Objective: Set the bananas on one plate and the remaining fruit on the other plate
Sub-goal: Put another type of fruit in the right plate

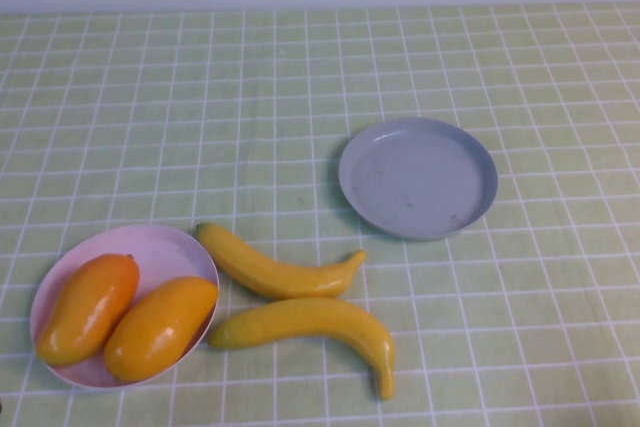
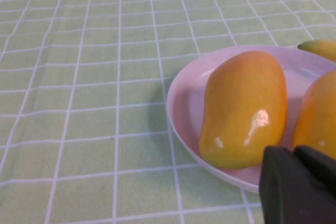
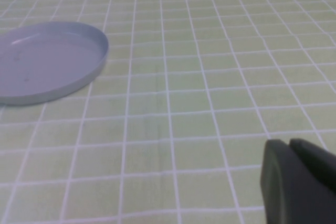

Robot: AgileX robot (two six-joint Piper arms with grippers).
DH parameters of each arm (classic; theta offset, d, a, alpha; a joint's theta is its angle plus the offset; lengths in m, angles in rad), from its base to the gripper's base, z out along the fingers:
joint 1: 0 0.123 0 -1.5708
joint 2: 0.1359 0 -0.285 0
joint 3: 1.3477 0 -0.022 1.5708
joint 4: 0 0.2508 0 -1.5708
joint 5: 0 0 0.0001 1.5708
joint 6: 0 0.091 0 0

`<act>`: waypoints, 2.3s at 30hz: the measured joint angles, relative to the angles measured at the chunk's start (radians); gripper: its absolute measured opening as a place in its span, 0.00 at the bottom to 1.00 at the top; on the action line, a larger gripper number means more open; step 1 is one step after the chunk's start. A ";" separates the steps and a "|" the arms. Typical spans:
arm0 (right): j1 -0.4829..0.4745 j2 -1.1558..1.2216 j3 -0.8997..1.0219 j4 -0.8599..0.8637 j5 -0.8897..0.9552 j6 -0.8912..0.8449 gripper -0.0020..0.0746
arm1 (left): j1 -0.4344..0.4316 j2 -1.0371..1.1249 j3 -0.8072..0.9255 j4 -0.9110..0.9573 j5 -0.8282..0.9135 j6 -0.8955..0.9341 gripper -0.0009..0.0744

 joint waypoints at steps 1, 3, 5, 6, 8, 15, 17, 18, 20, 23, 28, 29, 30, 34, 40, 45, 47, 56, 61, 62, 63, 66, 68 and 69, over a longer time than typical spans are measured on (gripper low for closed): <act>0.000 0.000 0.000 0.018 -0.013 0.000 0.01 | 0.000 0.000 0.000 0.000 0.000 0.000 0.01; 0.000 0.000 0.000 0.116 -0.059 0.000 0.01 | 0.000 0.000 0.000 0.002 0.000 0.000 0.01; 0.000 0.000 0.000 0.234 -0.117 0.000 0.01 | 0.000 0.000 0.000 0.002 0.000 0.000 0.01; 0.000 0.000 0.000 0.301 -0.154 0.000 0.01 | 0.000 0.000 0.000 0.002 0.000 0.000 0.01; 0.000 0.000 0.000 0.420 -0.210 0.000 0.01 | 0.000 0.000 0.000 0.002 0.000 0.000 0.01; 0.000 0.000 0.000 0.667 -0.216 0.000 0.01 | 0.000 0.000 0.000 0.002 0.001 0.001 0.01; 0.000 0.000 -0.005 0.696 -0.143 0.000 0.01 | 0.000 0.000 0.000 0.002 0.001 0.001 0.01; 0.000 0.012 -0.020 0.703 -0.090 0.000 0.01 | 0.000 0.000 0.000 0.002 0.001 0.001 0.01; 0.000 0.057 -0.070 0.703 0.017 0.000 0.01 | 0.000 0.000 0.000 0.002 0.001 0.001 0.01; 0.000 0.178 -0.196 0.674 0.151 -0.047 0.01 | 0.000 0.000 0.000 0.002 0.001 0.001 0.01; 0.000 0.423 -0.401 0.622 0.309 -0.223 0.01 | 0.000 0.000 0.000 0.002 0.001 0.002 0.01; 0.000 0.480 -0.437 0.613 0.337 -0.270 0.01 | 0.000 0.000 0.000 0.002 0.001 0.002 0.01; 0.000 0.538 -0.474 0.601 0.365 -0.319 0.01 | 0.000 0.000 0.000 0.002 0.001 0.002 0.01; 0.049 0.754 -0.622 0.484 0.434 -0.415 0.01 | 0.000 0.000 0.000 0.002 0.001 0.002 0.01; 0.306 1.008 -0.799 0.273 0.431 -0.432 0.09 | 0.000 0.000 0.000 0.002 0.001 0.002 0.01; 0.541 1.258 -0.935 0.198 0.380 -0.435 0.34 | 0.000 0.000 0.000 0.002 0.001 0.002 0.01; 0.601 1.350 -0.988 0.179 0.374 -0.437 0.45 | 0.000 0.000 0.000 0.008 0.001 0.002 0.01; 0.700 1.796 -1.317 0.118 0.440 -0.437 0.65 | 0.000 0.000 0.000 0.014 0.001 0.004 0.01; 0.700 1.908 -1.399 0.077 0.459 -0.424 0.65 | 0.000 0.000 0.000 0.016 0.001 0.004 0.01; 0.700 1.915 -1.404 0.076 0.464 -0.421 0.65 | 0.000 0.000 0.000 0.016 0.001 0.004 0.01; 0.700 1.915 -1.408 0.073 0.470 -0.419 0.65 | 0.000 0.000 0.000 0.018 0.001 0.004 0.01; 0.709 1.917 -1.410 0.072 0.481 -0.417 0.65 | 0.000 0.000 0.000 0.018 0.001 0.004 0.01; 0.720 1.919 -1.410 0.072 0.491 -0.415 0.65 | 0.000 0.000 0.000 0.018 0.001 0.004 0.01; 0.728 1.922 -1.410 0.072 0.497 -0.415 0.65 | 0.000 0.000 0.000 0.018 0.001 0.004 0.01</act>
